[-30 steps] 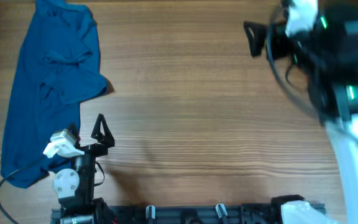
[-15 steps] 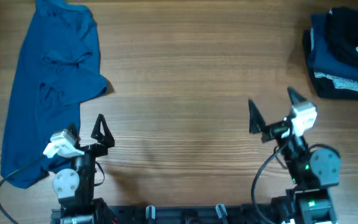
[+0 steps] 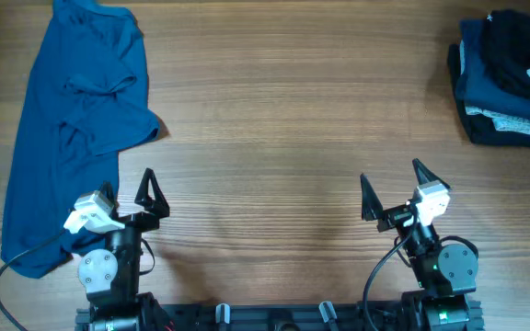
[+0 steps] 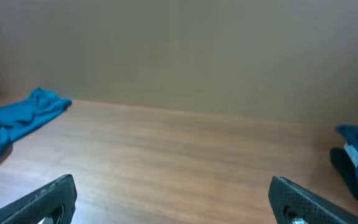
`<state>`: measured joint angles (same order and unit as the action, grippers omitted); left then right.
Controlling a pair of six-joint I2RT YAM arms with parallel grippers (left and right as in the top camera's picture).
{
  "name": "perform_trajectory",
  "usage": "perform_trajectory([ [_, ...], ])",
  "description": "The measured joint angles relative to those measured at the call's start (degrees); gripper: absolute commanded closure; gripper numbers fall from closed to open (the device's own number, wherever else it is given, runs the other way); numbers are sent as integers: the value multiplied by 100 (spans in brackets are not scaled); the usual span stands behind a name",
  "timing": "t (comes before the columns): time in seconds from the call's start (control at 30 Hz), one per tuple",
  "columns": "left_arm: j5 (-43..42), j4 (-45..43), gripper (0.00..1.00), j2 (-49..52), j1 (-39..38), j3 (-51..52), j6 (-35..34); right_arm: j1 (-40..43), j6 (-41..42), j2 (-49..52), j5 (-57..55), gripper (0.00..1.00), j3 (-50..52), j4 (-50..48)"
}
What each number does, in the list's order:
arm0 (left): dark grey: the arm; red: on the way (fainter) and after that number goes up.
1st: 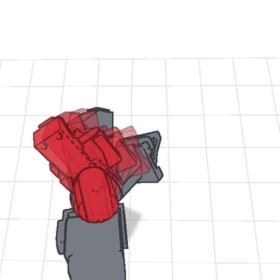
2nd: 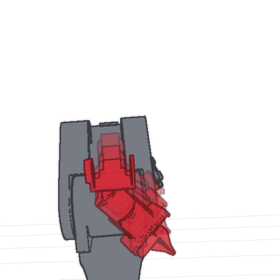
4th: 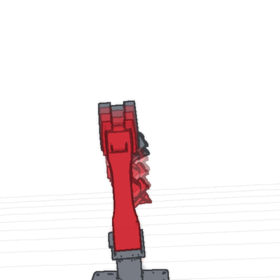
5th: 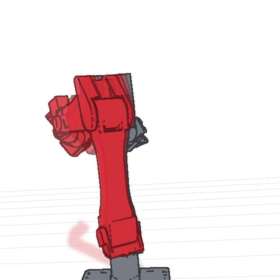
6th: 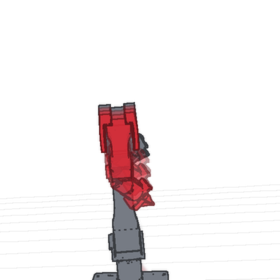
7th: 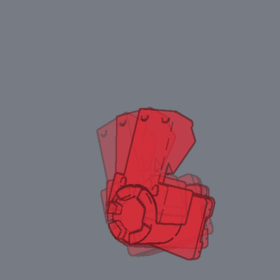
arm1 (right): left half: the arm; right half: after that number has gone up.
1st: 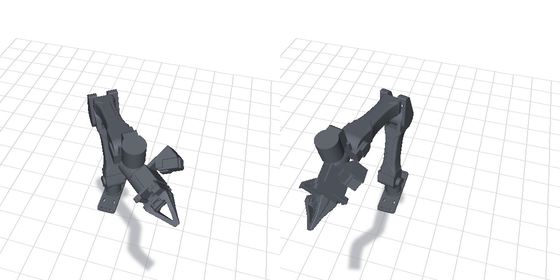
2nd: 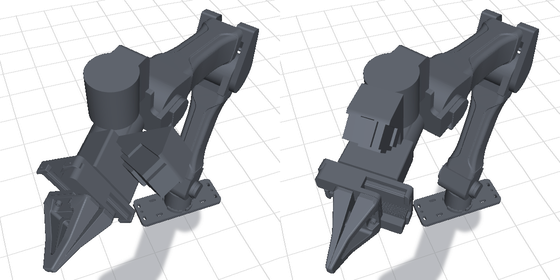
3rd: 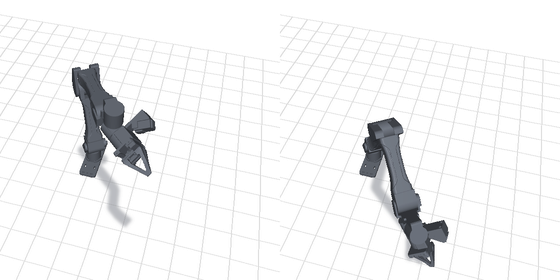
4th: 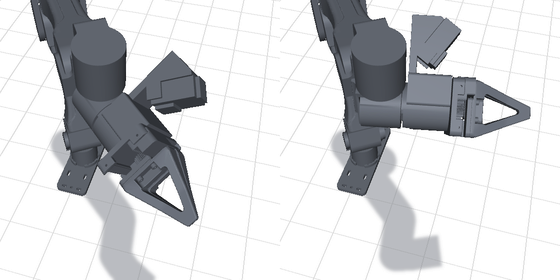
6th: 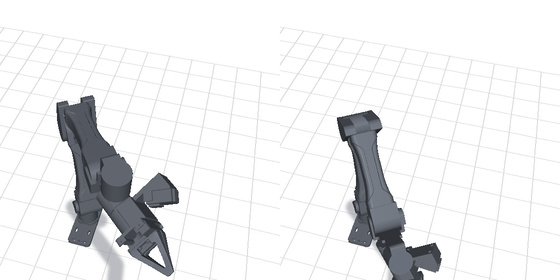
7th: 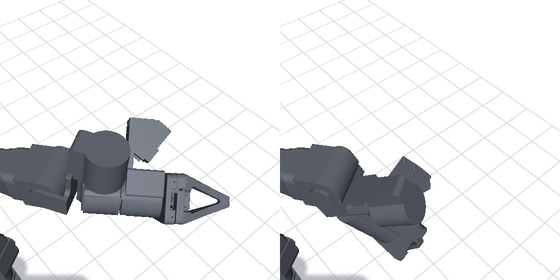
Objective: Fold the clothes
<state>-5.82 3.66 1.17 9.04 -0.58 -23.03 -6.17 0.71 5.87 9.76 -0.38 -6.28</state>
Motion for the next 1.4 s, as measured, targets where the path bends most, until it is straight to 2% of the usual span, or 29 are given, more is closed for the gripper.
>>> perform_trajectory([
  [0.17,0,0,0,0,0,0,0,2,-83,-442,-2,0,2,546],
  [1.4,0,0,0,0,0,0,0,11,-103,-459,-66,1,2,586],
])
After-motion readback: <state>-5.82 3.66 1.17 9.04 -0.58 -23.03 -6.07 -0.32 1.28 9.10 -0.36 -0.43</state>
